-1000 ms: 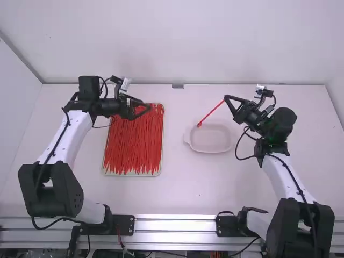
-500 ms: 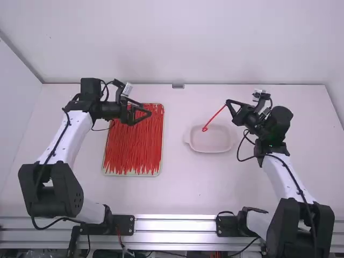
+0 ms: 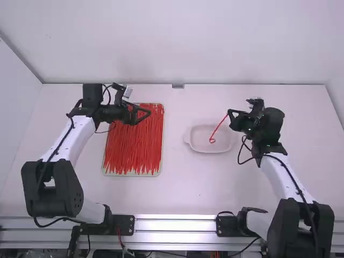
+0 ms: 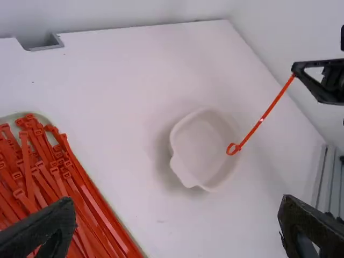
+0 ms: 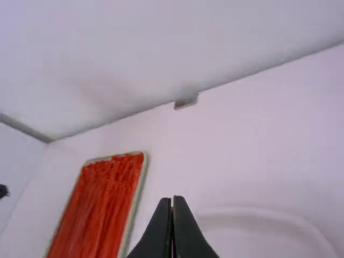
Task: Fasten the cable tie
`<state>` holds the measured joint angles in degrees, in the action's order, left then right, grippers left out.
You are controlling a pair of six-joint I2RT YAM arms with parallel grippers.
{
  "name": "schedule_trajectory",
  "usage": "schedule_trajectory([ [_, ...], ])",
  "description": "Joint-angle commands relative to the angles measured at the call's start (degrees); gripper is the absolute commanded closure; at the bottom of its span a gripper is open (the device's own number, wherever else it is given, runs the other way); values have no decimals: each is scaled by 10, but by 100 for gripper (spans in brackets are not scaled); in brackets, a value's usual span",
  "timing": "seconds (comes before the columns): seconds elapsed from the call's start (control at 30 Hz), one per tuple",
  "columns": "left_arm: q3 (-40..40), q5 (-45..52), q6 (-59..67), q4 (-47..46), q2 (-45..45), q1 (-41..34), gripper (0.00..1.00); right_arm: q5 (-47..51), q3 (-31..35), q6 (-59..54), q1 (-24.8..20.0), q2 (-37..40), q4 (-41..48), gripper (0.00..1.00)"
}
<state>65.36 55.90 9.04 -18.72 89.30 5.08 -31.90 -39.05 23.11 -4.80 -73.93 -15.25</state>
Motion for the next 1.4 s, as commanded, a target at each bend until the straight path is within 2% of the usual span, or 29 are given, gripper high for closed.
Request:
schedule_trajectory([
  [0.0,-8,7,-7,2,0,-2,1,93,-14,-36,30,2,18,100],
  [0.17,-8,6,-7,0,0,1,1,205,-14,-41,90,-2,38,100],
  [0.33,-9,6,-7,0,0,-2,1,274,-14,-41,123,-21,35,100],
  [0.4,-9,6,-7,-1,0,-3,1,292,-14,-41,131,-33,30,95],
  [0.5,-9,6,-7,0,0,-2,1,292,-14,-41,136,-52,10,80],
  [0.53,-9,6,-7,0,0,-2,1,289,-14,-40,136,-57,4,72],
  [0.6,-9,6,-7,0,0,1,1,290,-14,-35,134,-62,1,45],
  [0.63,-9,6,-7,0,0,2,1,290,-14,-35,134,-62,1,43],
  [0.67,-9,3,-7,-1,0,2,1,290,-14,-41,134,-62,2,25],
  [0.7,-9,-2,-7,0,0,1,1,290,-14,-42,134,-62,3,1],
  [1.07,-5,-31,-7,12,-2,3,1,287,-14,-42,135,-34,24,2],
  [1.2,10,-31,-7,-3,-15,14,1,288,-14,-71,134,12,68,2],
  [1.37,17,-122,-7,-13,-47,13,1,294,-14,-86,134,76,122,2],
])
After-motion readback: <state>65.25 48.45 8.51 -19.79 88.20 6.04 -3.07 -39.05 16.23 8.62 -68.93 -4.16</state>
